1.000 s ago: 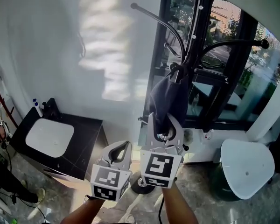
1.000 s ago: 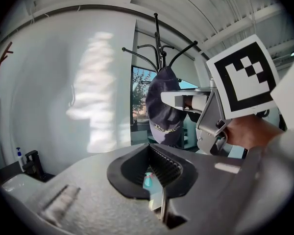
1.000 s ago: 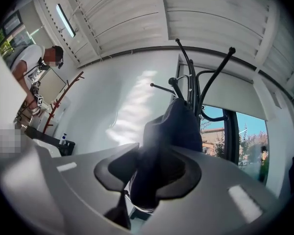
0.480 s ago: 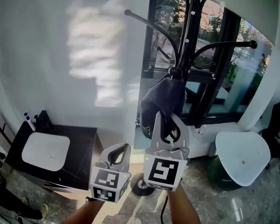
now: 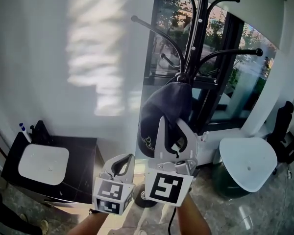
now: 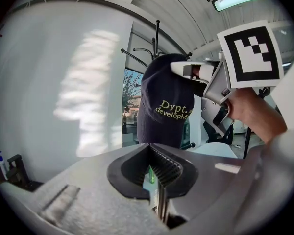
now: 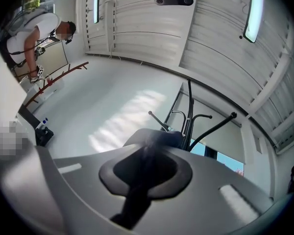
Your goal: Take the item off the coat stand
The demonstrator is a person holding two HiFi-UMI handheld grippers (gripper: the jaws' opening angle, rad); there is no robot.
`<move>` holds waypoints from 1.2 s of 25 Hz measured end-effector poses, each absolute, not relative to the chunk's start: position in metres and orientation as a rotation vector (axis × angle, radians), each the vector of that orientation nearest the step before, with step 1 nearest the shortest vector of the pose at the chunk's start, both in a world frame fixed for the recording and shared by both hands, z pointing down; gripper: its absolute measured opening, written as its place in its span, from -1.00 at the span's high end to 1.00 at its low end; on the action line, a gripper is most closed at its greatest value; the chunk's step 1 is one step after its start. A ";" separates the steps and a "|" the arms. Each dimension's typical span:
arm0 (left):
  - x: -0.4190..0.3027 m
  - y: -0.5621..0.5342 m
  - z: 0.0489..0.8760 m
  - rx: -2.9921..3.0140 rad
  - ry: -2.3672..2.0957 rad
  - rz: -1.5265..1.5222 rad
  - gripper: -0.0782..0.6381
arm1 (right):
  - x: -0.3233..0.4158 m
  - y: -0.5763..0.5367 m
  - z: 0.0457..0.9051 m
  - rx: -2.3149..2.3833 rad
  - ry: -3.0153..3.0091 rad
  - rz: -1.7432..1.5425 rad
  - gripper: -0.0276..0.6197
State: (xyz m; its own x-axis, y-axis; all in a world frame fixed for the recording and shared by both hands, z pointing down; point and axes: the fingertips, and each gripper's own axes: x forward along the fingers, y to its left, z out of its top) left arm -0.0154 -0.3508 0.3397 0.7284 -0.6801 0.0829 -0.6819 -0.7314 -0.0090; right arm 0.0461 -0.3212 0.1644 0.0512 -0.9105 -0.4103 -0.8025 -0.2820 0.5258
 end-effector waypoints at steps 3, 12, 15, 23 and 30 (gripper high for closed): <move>-0.020 -0.351 0.340 2.897 -1.140 0.117 0.79 | 0.036 -0.316 0.162 2.139 -1.782 -1.072 0.83; -0.040 -0.358 0.335 2.874 -1.209 0.105 0.79 | 0.007 -0.303 0.157 2.105 -1.850 -1.124 0.82; -0.048 -0.359 0.336 2.858 -1.234 0.104 0.79 | 0.002 -0.299 0.159 2.095 -1.860 -1.128 0.82; -0.068 -0.364 0.336 2.812 -1.311 0.093 0.79 | -0.014 -0.305 0.201 2.025 -2.017 -0.976 0.82; -0.085 -0.366 0.336 2.776 -1.393 0.097 0.79 | -0.017 -0.318 0.251 1.996 -2.142 -0.754 0.82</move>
